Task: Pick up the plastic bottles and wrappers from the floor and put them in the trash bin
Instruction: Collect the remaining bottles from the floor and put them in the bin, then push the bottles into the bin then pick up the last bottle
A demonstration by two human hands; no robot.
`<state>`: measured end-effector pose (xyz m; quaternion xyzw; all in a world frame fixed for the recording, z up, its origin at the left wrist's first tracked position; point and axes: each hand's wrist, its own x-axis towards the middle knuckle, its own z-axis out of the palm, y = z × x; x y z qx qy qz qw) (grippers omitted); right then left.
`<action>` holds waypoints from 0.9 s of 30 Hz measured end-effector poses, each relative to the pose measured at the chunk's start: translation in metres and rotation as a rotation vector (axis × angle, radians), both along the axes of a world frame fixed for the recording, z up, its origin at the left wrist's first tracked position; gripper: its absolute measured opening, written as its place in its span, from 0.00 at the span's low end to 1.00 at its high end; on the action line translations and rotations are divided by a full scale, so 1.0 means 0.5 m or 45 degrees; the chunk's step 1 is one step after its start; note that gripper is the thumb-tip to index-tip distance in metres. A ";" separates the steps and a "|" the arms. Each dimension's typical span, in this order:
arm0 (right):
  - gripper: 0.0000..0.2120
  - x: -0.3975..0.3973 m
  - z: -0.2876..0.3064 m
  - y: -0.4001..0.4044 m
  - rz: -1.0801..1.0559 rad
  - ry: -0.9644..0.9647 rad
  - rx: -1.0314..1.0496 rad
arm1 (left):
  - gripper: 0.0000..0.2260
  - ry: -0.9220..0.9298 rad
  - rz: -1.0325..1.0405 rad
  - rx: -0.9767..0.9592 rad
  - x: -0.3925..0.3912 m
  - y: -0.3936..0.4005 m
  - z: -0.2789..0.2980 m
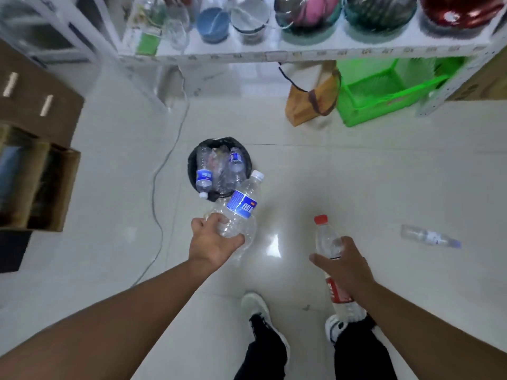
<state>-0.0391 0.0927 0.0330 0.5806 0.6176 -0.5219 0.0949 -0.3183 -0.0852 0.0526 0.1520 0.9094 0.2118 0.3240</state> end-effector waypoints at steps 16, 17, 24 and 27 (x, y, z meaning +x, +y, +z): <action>0.28 -0.403 0.100 -0.081 0.240 0.144 0.152 | 0.21 -0.088 0.608 0.116 -0.144 -0.243 -0.007; 0.27 -0.416 0.097 -0.071 0.245 0.154 0.180 | 0.20 -0.097 0.628 0.138 -0.148 -0.233 -0.015; 0.30 -0.477 0.044 0.019 0.223 0.169 0.121 | 0.19 -0.146 0.625 0.181 -0.189 -0.118 -0.053; 0.33 -0.498 0.021 0.072 0.241 0.120 0.029 | 0.19 -0.173 0.637 0.180 -0.222 -0.054 -0.055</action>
